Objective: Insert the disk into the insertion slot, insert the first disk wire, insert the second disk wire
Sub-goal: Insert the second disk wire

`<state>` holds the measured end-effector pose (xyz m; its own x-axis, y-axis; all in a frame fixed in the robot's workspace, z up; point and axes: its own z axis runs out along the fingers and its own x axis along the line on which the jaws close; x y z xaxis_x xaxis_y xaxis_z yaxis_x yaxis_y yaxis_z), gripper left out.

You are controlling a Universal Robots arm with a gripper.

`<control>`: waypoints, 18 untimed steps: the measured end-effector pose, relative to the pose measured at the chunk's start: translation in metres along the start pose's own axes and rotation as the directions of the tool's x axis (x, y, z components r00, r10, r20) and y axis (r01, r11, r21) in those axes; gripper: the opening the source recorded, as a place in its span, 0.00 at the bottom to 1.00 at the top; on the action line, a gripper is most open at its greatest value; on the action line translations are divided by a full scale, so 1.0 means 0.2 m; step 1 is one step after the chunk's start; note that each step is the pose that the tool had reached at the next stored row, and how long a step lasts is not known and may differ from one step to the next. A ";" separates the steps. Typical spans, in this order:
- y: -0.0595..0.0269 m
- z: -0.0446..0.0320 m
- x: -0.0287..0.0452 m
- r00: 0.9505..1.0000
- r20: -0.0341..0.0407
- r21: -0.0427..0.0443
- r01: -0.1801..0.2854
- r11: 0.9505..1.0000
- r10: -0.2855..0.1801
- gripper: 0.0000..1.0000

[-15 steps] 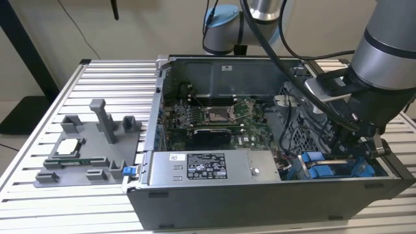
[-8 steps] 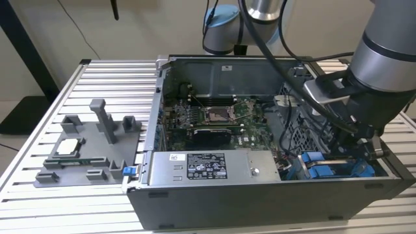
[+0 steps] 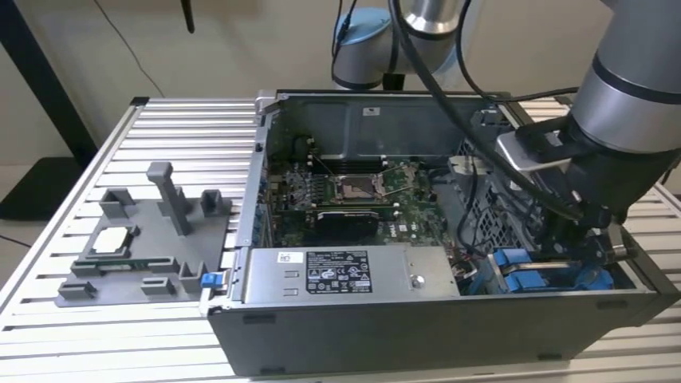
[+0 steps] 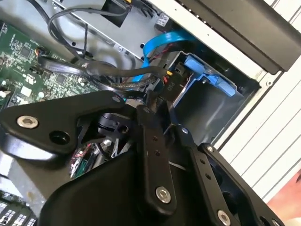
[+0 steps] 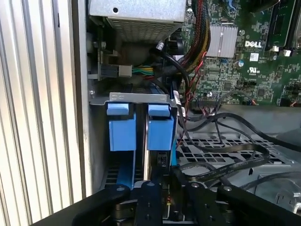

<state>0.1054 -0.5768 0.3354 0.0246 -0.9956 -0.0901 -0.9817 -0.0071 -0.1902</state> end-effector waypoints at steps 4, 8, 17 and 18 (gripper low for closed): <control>-0.016 -0.080 -0.007 1.000 -0.002 -0.004 0.000 1.000 0.000 1.00; -0.027 -0.139 -0.013 1.000 -0.002 -0.010 -0.001 1.000 0.001 1.00; -0.064 -0.327 -0.030 1.000 -0.002 -0.013 -0.001 1.000 0.001 1.00; -0.065 -0.335 -0.031 1.000 -0.001 -0.013 -0.001 1.000 0.001 1.00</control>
<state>0.1054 -0.5768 0.4039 0.0234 -0.9958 -0.0888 -0.9840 -0.0072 -0.1778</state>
